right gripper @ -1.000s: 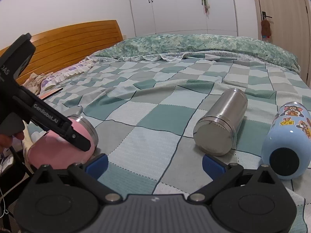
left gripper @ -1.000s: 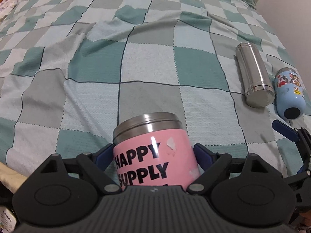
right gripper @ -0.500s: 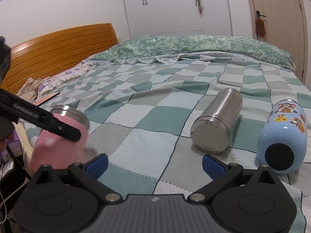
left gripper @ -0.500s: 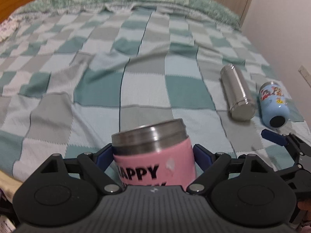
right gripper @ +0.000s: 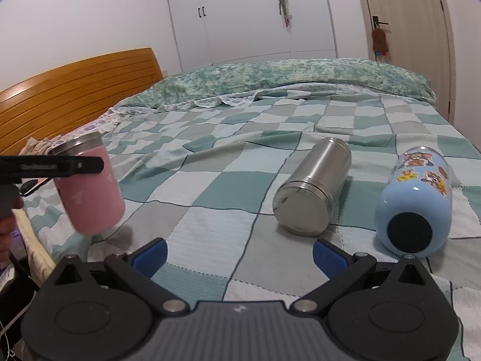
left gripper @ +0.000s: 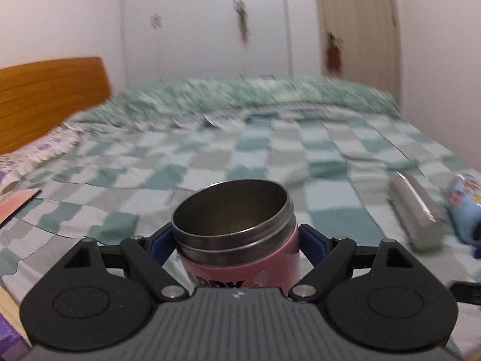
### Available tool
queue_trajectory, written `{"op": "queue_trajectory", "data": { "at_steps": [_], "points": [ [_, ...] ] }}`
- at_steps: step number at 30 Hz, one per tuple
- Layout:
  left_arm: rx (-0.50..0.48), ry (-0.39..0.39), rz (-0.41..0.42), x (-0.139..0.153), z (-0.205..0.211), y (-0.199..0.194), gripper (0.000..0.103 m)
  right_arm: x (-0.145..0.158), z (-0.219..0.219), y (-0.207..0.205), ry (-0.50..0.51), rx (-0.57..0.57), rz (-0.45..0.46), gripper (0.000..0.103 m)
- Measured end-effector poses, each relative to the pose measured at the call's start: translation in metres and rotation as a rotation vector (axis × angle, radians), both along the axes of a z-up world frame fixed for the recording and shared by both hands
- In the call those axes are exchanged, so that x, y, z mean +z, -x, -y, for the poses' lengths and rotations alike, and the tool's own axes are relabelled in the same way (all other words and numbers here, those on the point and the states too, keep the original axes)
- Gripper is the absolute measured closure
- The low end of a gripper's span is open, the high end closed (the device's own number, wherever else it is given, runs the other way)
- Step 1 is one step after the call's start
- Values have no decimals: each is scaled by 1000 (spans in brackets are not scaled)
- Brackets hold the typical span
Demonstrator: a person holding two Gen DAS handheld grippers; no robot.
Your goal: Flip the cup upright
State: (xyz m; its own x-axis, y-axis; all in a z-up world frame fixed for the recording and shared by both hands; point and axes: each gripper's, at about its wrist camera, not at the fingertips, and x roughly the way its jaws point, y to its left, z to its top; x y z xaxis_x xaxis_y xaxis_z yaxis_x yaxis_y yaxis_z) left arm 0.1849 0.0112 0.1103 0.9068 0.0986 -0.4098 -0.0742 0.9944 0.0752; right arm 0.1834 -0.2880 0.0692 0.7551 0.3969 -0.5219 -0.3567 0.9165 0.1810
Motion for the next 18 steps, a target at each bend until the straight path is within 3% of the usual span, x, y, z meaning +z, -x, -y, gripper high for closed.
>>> {"op": "queue_trajectory", "data": {
  "at_steps": [4,6,8,9,11,15,18],
  "points": [
    [18,63,52,-31,-15,0,16,0,0,4,9,-18,-3,0],
    [6,50,123,-41,-15,11,15,1,-2,7,17,-22,0,0],
    [-5,33,138,-44,-12,16,15,3,-2,12,26,-26,5,0],
    [-6,25,147,-44,-10,18,14,4,-3,14,29,-29,8,0],
    [-12,24,176,-40,-10,27,0,7,-5,19,37,-35,17,0],
    [-23,-12,286,-25,-5,54,0,18,-8,35,45,-40,59,0],
    [-67,-11,299,-16,-2,76,0,24,-11,50,52,-50,93,0]
  ]
}}
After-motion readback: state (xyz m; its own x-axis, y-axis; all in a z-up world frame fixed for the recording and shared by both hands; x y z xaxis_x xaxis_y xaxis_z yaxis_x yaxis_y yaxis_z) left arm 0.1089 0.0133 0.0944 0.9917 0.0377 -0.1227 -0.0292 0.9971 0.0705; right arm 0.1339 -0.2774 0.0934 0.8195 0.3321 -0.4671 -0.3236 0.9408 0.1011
